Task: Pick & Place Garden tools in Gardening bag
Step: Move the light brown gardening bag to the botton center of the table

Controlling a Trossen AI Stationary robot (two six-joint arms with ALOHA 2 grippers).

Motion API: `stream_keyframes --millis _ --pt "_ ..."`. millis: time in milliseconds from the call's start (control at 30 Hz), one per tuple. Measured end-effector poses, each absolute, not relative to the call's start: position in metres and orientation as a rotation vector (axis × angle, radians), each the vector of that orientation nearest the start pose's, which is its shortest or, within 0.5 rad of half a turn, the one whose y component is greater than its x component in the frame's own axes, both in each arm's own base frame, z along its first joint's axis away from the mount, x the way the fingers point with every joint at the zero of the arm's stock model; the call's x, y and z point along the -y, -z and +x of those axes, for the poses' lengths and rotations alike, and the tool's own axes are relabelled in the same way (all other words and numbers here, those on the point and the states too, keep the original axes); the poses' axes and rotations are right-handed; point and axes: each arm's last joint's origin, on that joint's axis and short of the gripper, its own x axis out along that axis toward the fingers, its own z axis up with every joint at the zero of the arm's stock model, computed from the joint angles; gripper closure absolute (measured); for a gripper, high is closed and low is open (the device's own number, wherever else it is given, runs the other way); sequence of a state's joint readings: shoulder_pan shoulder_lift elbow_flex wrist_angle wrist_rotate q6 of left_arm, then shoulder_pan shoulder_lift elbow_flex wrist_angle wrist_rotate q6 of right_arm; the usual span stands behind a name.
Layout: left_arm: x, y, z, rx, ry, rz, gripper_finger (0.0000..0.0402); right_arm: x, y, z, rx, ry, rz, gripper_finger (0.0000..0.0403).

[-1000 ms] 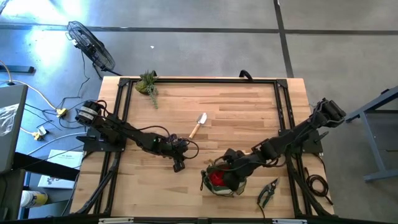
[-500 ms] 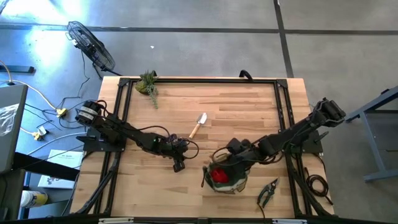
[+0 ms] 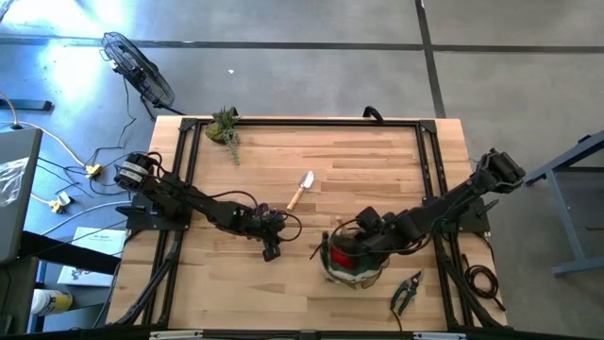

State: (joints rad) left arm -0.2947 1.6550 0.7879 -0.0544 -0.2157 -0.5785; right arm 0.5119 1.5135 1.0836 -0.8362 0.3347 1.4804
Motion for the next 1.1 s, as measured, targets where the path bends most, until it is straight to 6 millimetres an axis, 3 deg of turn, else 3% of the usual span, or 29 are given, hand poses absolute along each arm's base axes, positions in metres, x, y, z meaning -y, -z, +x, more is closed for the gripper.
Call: stream_keyframes --millis 367,700,867,1100 --pt "0.083 -0.142 0.293 -0.877 -0.184 -0.306 0.024 -0.158 -0.23 0.24 -1.077 0.608 1.023 0.031" --pt "0.083 -0.142 0.293 -0.877 -0.184 -0.306 0.024 -0.189 -0.25 0.258 -0.904 0.18 1.09 0.031" --pt "0.083 -0.142 0.293 -0.877 -0.184 -0.306 0.024 -0.187 -0.255 0.265 -0.828 0.118 1.044 0.031" --pt "0.083 -0.142 0.293 -0.877 -0.184 -0.306 0.024 -0.17 -0.255 0.276 -0.786 0.135 0.961 0.031"
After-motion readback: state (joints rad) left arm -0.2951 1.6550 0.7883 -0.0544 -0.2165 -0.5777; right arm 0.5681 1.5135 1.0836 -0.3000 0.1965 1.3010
